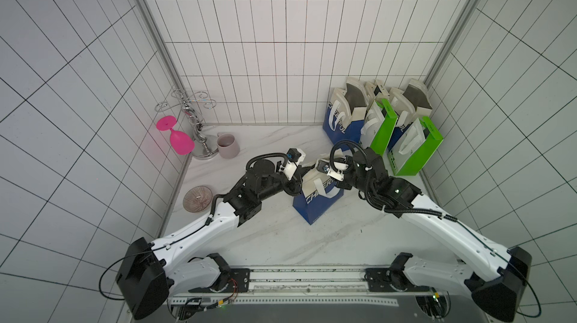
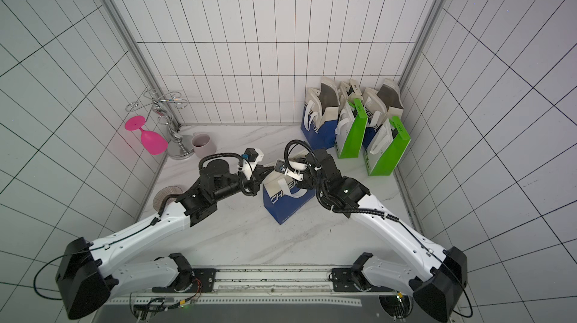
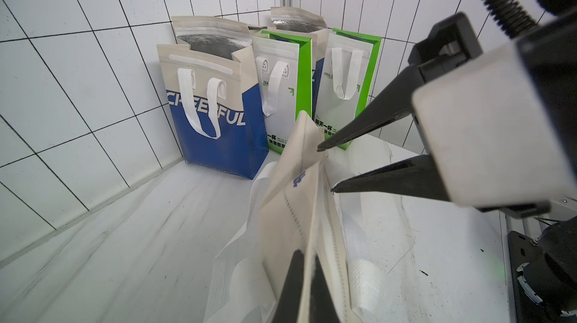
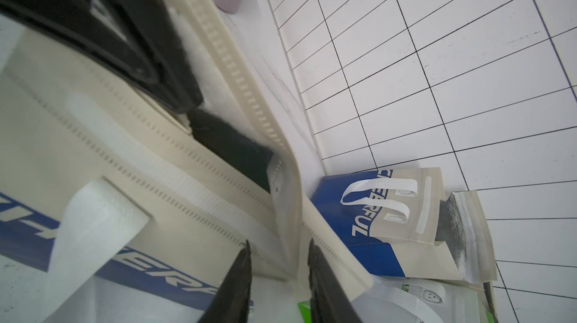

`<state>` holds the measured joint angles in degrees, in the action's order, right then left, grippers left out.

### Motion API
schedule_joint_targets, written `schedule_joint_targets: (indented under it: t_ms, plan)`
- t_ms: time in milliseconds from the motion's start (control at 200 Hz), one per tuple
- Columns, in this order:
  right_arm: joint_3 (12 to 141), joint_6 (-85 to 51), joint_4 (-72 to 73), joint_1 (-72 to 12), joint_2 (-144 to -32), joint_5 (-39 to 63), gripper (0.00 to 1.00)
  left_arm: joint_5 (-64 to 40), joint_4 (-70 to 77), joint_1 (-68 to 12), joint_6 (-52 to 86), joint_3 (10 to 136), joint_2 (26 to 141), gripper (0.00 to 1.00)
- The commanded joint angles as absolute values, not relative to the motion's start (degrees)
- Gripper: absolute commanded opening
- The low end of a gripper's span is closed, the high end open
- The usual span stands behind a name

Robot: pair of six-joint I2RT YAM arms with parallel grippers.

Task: Open the takeout bag
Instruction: Open the takeout bag at the center of the board.

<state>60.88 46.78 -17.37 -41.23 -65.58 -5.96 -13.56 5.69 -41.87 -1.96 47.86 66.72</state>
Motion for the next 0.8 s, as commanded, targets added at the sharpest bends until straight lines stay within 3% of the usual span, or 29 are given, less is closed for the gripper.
schedule_joint_targets:
  t_ms: [0,135,330,405,485,600,795]
  plan:
    - [58.88,47.72,-15.18,-40.7,-66.11,-7.54,0.3,-14.45,7.77,-41.52,-2.01,48.88,65.21,0.0]
    - [58.74,48.08,-15.47,-40.36,-66.97,-8.21,0.25,-14.76,7.51,-41.43,-2.1,49.04,65.3,0.0]
    - [60.53,46.23,-17.44,-39.35,-68.12,-7.03,0.03,-14.28,7.39,-41.26,-1.64,49.04,65.17,0.0]
    - [63.35,42.8,-20.22,-38.56,-68.2,-3.88,0.0,-12.52,5.63,-41.21,-0.06,49.22,64.44,0.5]
    - [66.63,39.04,-23.38,-38.32,-68.75,-1.15,0.0,-11.98,2.26,-41.26,1.07,48.62,61.51,0.77]
    - [71.5,33.5,-28.33,-38.32,-71.16,-2.33,0.0,-13.89,2.11,-41.34,5.23,42.0,53.73,0.86]
    - [75.25,27.98,-31.84,-38.46,-72.67,-2.12,0.0,-13.59,10.13,-46.58,14.7,25.09,42.64,0.86]
